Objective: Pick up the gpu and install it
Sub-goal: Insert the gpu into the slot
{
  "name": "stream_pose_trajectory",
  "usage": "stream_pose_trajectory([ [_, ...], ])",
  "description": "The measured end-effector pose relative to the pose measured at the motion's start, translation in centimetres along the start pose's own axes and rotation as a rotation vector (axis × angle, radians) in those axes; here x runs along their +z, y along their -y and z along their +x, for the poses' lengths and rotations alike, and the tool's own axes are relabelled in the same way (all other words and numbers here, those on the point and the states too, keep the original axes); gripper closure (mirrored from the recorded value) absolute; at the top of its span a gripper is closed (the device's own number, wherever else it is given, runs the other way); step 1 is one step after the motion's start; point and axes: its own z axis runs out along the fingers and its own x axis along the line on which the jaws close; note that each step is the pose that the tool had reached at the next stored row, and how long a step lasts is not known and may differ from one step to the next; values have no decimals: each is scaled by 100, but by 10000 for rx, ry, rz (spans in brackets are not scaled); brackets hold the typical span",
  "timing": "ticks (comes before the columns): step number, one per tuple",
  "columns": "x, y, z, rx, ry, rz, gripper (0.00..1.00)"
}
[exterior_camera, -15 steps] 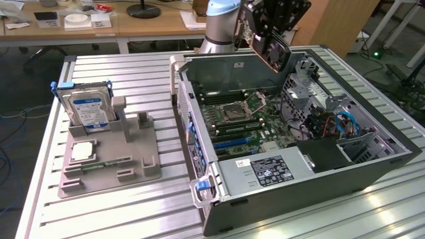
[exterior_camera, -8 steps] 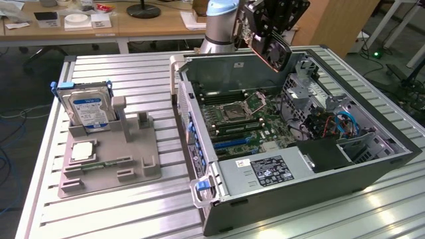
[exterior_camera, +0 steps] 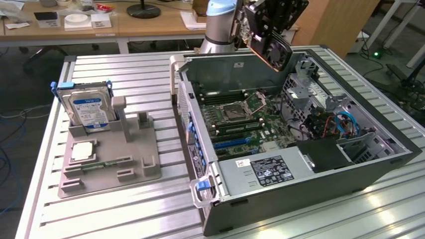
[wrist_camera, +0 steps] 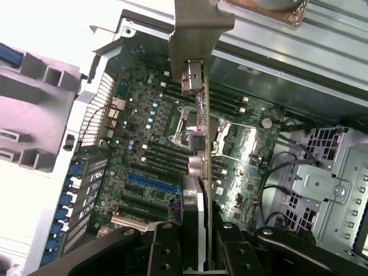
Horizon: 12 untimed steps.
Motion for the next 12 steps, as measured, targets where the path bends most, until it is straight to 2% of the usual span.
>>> stream_pose_trajectory([
  [12,0,0,0,-1026,-64,-38,72],
])
